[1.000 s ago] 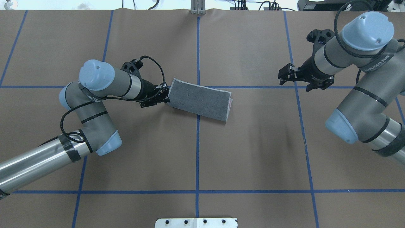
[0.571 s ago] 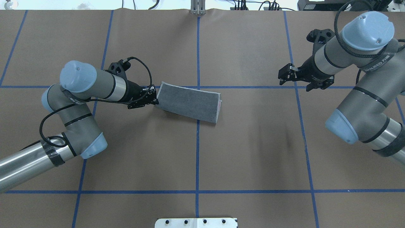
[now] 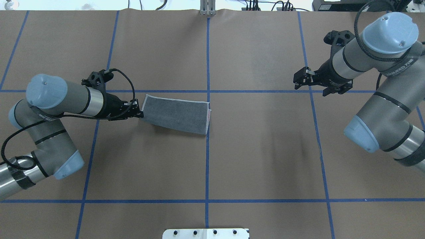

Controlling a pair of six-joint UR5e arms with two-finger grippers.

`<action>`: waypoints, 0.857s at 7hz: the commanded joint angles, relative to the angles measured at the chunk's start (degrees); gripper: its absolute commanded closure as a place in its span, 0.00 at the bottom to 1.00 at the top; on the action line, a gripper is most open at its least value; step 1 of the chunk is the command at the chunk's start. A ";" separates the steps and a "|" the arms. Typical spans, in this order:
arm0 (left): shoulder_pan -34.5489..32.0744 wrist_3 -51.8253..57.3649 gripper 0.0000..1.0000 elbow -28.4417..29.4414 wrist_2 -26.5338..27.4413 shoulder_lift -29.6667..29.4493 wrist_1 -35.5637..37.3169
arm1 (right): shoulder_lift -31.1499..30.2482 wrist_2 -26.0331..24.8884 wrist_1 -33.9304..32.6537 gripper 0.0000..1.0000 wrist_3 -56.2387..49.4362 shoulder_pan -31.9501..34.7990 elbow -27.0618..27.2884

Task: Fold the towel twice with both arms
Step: 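Drag the towel edge with the left gripper toward the left arm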

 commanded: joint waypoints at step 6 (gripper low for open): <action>5.85 10.11 1.00 -2.38 7.11 -2.65 1.23 | -0.05 0.19 0.01 0.00 0.00 -0.08 -0.04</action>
